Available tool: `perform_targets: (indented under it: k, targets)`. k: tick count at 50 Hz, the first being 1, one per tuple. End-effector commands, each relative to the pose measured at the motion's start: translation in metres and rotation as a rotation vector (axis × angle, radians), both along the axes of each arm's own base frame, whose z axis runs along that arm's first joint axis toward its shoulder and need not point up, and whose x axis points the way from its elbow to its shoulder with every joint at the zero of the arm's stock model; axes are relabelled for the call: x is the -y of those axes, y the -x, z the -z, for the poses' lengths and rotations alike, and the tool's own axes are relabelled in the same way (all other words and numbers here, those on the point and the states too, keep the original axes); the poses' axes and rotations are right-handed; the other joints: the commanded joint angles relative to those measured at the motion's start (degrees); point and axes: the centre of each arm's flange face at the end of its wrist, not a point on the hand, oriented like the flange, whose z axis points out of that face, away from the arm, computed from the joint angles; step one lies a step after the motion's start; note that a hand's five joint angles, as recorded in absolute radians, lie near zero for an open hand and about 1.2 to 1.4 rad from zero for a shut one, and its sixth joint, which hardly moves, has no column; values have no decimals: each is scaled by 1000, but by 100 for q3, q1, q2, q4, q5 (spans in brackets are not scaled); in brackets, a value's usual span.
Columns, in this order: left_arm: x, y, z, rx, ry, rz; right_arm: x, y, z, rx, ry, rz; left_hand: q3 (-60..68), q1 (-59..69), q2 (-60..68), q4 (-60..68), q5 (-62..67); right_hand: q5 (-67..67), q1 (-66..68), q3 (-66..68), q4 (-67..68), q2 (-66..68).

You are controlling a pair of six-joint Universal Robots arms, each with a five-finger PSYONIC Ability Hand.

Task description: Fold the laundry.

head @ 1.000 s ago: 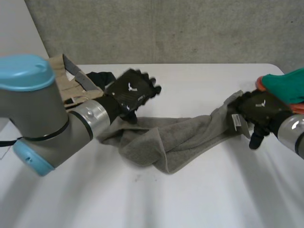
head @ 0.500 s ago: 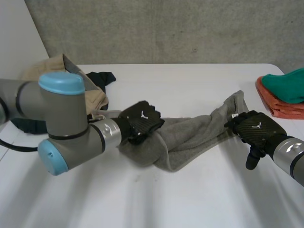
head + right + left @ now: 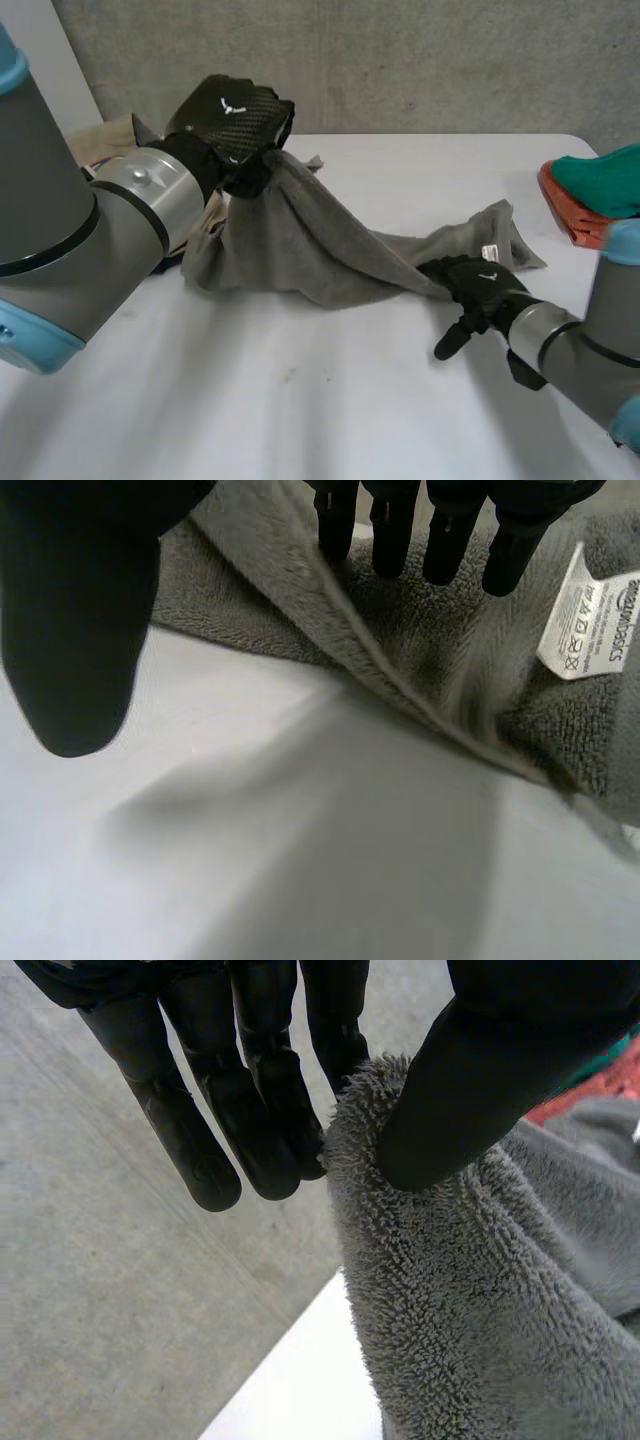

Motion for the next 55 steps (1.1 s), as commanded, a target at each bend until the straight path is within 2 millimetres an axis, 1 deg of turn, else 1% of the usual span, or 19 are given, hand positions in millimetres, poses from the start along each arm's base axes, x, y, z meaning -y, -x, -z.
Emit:
perform_targets:
  k: [1, 11, 12, 13, 15, 17, 19, 22, 25, 30, 32, 38, 41, 44, 47, 48, 50, 51, 55]
  targets:
    - [-15, 2, -16, -92, -8, 10, 21, -22, 12, 7, 73, 77, 1182, 1558, 1169, 1149, 1383, -244, -316, -186, -176, -202]
    - [-29, 3, -21, -113, -13, 33, 47, -42, 29, 8, 178, 107, 1182, 1558, 1169, 1149, 1383, 2385, 2313, 2443, 2454, 2427]
    - [-30, 3, -22, -118, -12, 33, 49, -43, 28, 8, 183, 110, 1182, 1558, 1169, 1149, 1383, 2954, 2883, 3013, 3023, 2997]
    - [-31, 1, -25, -126, -8, 32, 51, -43, 28, 7, 192, 115, 1182, 1558, 1169, 1149, 1383, 4742, 4670, 4800, 4811, 4784]
    - [-31, 0, -28, -132, 0, 29, 54, -42, 26, 10, 205, 124, 1182, 1558, 1169, 1149, 1383, 6651, 6579, 6709, 6720, 6693]
    - [-30, -3, -31, -136, 9, 13, 56, -38, 19, 3, 226, 140, 1182, 1558, 1169, 1149, 1383, 6756, 6684, 6814, 6824, 6798]
    - [-29, -4, -31, -136, 10, 2, 58, -37, 5, 5, 262, 151, 1182, 1558, 1169, 1149, 1383, 6756, 6684, 6814, 6824, 6798]
    - [-20, -11, -28, -128, 8, -44, 54, -30, -45, -24, 383, 133, 1182, 1558, 1169, 1149, 1383, 6756, 6684, 6814, 6824, 6798]
    - [-2, -27, -20, -97, -1, -119, 49, 2, -99, -275, 528, 85, 1182, 1558, 1169, 1149, 1383, 6756, 6684, 6814, 6824, 6798]
    - [5, -37, 8, -21, -67, -150, 30, 33, -144, -635, 606, -25, 1182, 1558, 1169, 1149, 1383, 6756, 6684, 6814, 6824, 6798]
    - [2, -38, 18, 4, -95, -148, 23, 37, -153, -685, 593, -44, 1182, 1558, 1169, 1149, 1383, 6756, 6684, 6814, 6824, 6798]
    - [0, -29, 77, 115, -238, -123, 7, 42, -136, -761, 386, -150, 1182, 1558, 1169, 1149, 1383, 6756, 6684, 6814, 6824, 6798]
    - [8, -19, 100, 154, -267, -114, 21, 41, -111, -780, 311, -183, 1182, 1558, 1169, 1149, 1383, 6756, 6684, 6814, 6824, 6798]
    - [33, -4, 103, 151, -196, -111, 41, 36, -100, -811, 315, -193, 1182, 1558, 1169, 1149, 1383, 6756, 6684, 6814, 6824, 6798]
    - [71, 11, 91, 138, -17, -139, 72, 32, -98, -844, 397, -152, 1182, 1558, 1169, 1149, 1383, 6756, 6684, 6814, 6824, 6798]
    - [87, 18, 75, 112, 99, -163, 95, 29, -106, -846, 496, -91, 1182, 1558, 1169, 1149, 1383, 6756, 6684, 6814, 6824, 6798]
    - [102, 26, 48, 60, 245, -188, 116, 25, -119, -826, 610, -23, 1182, 1558, 1169, 1149, 1383, 6756, 6684, 6814, 6824, 6798]
    - [113, 32, 18, -6, 404, -212, 135, 21, -141, -796, 765, 57, 1182, 1558, 1169, 1149, 1383, 6756, 6684, 6814, 6824, 6798]
    - [126, 33, -53, -205, 752, -283, 161, 9, -200, -680, 1188, 259, 1182, 1558, 1169, 1149, 1383, 6756, 6684, 6814, 6824, 6798]
